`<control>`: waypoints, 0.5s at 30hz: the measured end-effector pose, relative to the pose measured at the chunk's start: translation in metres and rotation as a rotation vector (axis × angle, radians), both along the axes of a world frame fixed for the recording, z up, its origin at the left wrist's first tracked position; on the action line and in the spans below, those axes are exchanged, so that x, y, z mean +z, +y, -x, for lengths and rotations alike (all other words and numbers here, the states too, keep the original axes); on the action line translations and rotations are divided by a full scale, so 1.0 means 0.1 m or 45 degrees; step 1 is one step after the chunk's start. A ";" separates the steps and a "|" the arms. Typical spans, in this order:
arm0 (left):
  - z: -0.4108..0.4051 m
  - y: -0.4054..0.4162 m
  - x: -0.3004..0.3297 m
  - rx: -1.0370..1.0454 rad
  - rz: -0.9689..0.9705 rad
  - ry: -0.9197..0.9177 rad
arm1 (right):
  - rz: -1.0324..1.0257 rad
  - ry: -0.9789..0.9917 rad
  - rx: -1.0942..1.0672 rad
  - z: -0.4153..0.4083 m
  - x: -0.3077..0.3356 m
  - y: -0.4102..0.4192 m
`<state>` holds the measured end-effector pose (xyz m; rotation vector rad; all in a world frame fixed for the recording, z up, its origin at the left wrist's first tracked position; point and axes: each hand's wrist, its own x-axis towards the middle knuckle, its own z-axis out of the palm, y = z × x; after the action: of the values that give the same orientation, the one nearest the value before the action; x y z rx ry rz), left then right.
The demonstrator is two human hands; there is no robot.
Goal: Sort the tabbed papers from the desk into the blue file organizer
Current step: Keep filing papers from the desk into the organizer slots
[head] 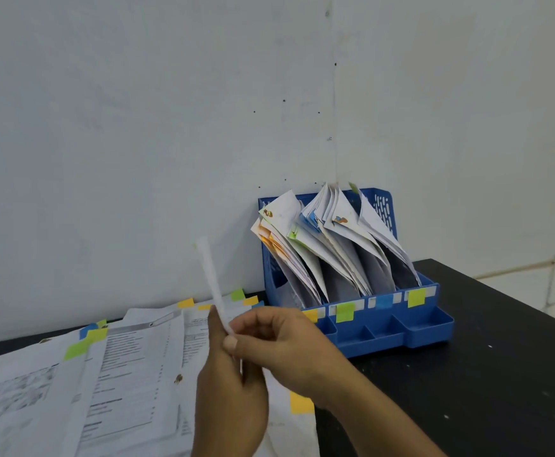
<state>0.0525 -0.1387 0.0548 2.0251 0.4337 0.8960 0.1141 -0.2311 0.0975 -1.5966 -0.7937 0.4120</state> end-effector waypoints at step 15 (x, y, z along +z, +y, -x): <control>0.33 0.02 0.75 0.098 0.189 -0.499 | 0.348 -1.037 -1.171 -1.30 0.03 -0.19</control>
<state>0.0199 -0.1366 0.1294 1.6567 0.3483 1.2392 0.2437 -0.2499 0.1006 -2.2087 -0.4918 -0.8742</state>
